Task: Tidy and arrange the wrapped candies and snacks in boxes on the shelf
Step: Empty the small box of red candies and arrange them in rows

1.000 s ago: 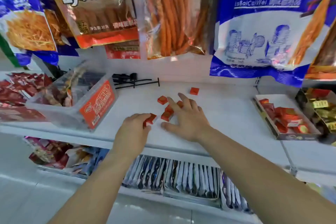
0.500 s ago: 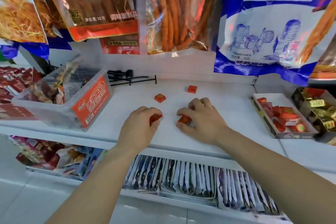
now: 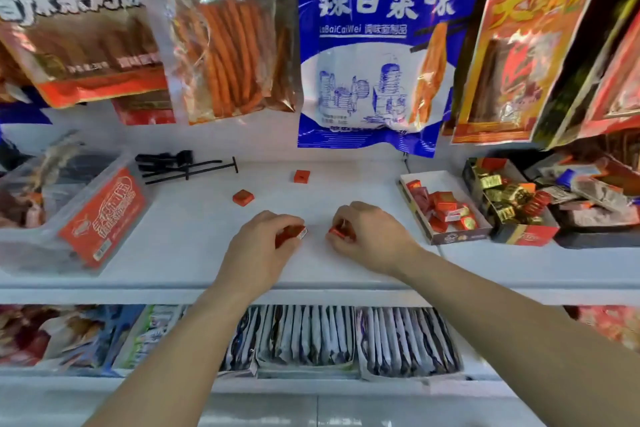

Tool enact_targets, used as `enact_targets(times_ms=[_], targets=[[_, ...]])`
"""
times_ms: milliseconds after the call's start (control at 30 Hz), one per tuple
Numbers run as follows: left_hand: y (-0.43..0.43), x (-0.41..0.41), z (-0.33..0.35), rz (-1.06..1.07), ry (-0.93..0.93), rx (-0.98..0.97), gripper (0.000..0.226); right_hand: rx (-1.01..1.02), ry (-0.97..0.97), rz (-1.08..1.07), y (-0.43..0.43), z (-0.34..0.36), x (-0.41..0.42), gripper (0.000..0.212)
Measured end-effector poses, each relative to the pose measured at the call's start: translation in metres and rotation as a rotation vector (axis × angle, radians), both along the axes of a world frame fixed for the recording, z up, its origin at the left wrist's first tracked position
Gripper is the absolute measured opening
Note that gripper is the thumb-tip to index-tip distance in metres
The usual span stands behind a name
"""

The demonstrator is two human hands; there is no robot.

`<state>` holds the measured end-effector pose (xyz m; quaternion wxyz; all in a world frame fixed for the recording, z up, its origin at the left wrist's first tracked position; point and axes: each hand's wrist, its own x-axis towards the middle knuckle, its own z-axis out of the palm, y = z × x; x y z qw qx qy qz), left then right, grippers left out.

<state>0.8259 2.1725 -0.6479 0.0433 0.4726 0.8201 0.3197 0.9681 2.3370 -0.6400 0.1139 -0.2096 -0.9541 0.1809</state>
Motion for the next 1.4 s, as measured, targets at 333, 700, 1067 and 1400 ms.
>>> enact_targets(times_ms=[333, 700, 1067, 1400], targets=[[0.077, 0.065, 0.002, -0.123, -0.163, 0.156, 0.027, 0.063, 0.153, -0.321, 0.101, 0.053, 0.089, 0.025], [0.170, 0.106, 0.022, -0.060, -0.252, 0.287, 0.019, -0.052, 0.178, -0.336, 0.129, 0.043, 0.107, 0.033], [0.181, 0.106, 0.020, -0.137, -0.279, 0.213, 0.027, 0.084, 0.143, -0.170, 0.112, 0.018, 0.121, 0.041], [0.159, 0.116, -0.003, -0.255, 0.036, 0.028, 0.028, 0.260, 0.203, -0.325, 0.127, 0.007, 0.110, 0.023]])
